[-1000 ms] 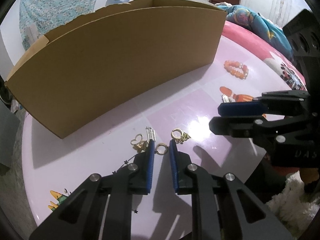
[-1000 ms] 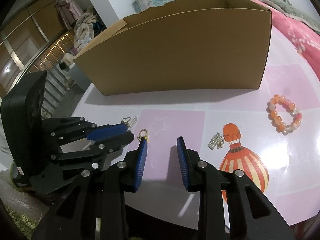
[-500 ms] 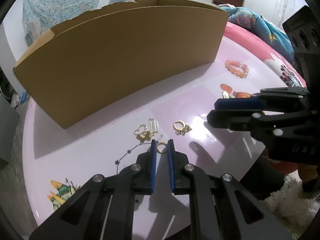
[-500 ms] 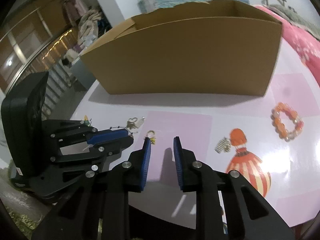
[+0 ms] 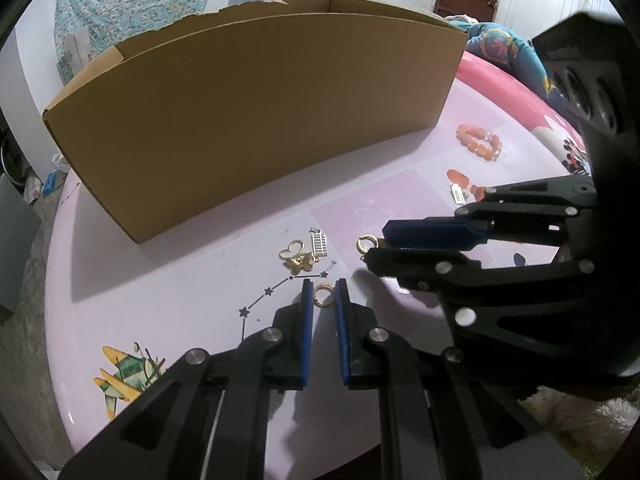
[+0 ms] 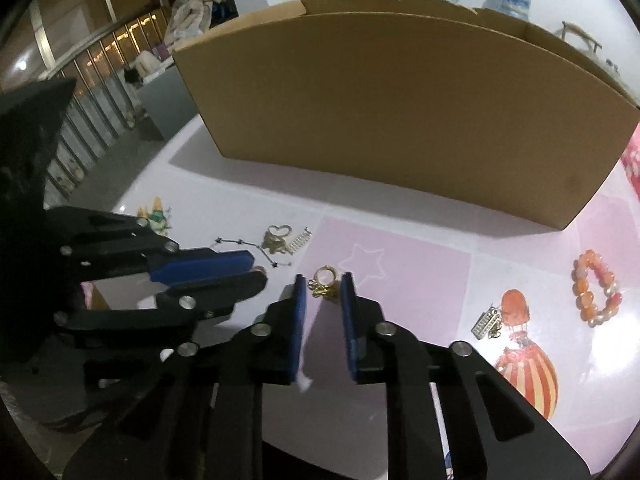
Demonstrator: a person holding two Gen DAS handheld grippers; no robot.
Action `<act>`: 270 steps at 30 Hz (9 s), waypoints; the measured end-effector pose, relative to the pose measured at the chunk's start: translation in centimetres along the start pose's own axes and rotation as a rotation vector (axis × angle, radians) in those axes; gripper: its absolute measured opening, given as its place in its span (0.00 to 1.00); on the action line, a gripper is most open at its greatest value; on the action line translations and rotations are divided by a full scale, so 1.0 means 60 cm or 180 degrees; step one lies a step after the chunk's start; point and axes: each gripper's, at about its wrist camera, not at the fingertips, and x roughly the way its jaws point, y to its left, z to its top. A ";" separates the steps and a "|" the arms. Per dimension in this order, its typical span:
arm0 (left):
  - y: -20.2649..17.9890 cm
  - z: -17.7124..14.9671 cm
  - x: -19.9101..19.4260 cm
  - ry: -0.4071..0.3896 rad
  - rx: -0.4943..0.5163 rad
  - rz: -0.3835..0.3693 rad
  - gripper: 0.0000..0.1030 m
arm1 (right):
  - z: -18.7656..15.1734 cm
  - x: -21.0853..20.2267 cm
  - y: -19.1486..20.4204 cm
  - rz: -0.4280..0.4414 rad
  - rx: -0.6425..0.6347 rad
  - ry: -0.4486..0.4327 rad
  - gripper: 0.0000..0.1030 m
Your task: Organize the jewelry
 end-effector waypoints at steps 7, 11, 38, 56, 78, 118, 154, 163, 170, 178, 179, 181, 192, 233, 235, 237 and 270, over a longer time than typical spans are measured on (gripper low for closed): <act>0.000 0.000 -0.001 -0.0009 -0.0003 -0.0012 0.10 | -0.003 0.000 0.006 -0.0120 -0.0146 0.0049 0.00; 0.000 0.000 -0.002 -0.0015 0.0003 -0.0006 0.10 | -0.009 -0.007 -0.001 -0.0143 -0.0113 0.0053 0.00; -0.002 0.022 -0.072 -0.0355 0.0021 -0.0071 0.10 | -0.001 -0.095 -0.010 -0.0103 0.0059 -0.0404 0.00; 0.030 0.203 -0.147 -0.1059 -0.0011 -0.0154 0.10 | 0.149 -0.184 -0.076 -0.0037 -0.0022 -0.1340 0.00; 0.091 0.312 0.035 -0.0252 -0.0532 -0.0101 0.41 | 0.205 -0.051 -0.180 -0.0489 0.0415 -0.0652 0.29; 0.083 0.100 -0.170 -0.0811 -0.0506 0.0274 0.87 | 0.108 -0.186 -0.085 -0.0243 0.0312 -0.1129 0.77; -0.036 0.032 -0.034 -0.0364 0.0027 -0.0322 0.53 | -0.062 -0.095 -0.092 -0.0030 0.0950 -0.0266 0.54; -0.045 0.044 0.009 -0.0134 0.0168 -0.0261 0.29 | -0.064 -0.089 -0.097 0.0011 0.0953 -0.0266 0.51; -0.043 0.043 0.028 -0.0004 0.0197 -0.0163 0.19 | -0.068 -0.086 -0.103 0.0035 0.0989 -0.0262 0.51; -0.048 0.042 0.029 -0.0030 0.0315 -0.0064 0.11 | -0.064 -0.085 -0.105 0.0043 0.1021 -0.0271 0.48; -0.048 0.042 0.029 -0.0031 0.0321 -0.0058 0.10 | -0.065 -0.086 -0.105 0.0039 0.1022 -0.0274 0.48; -0.050 0.041 0.028 -0.0039 0.0348 -0.0046 0.10 | -0.065 -0.087 -0.106 0.0033 0.1022 -0.0278 0.48; -0.058 0.035 0.024 -0.0057 0.0386 -0.0082 0.10 | -0.061 -0.098 -0.114 -0.0123 0.0971 -0.0329 0.32; -0.053 0.031 0.015 -0.0096 0.0315 -0.0120 0.10 | -0.051 -0.126 -0.110 -0.0173 0.0728 -0.0455 0.00; -0.053 0.031 0.008 -0.0127 0.0308 -0.0119 0.10 | -0.049 -0.136 -0.108 -0.0168 0.0725 -0.0500 0.00; -0.053 0.033 0.000 -0.0160 0.0308 -0.0113 0.10 | -0.042 -0.146 -0.110 -0.0176 0.0710 -0.0550 0.00; 0.134 0.341 0.026 0.0179 -0.0680 -0.0950 0.10 | 0.285 -0.093 -0.179 0.0757 0.0321 -0.0394 0.00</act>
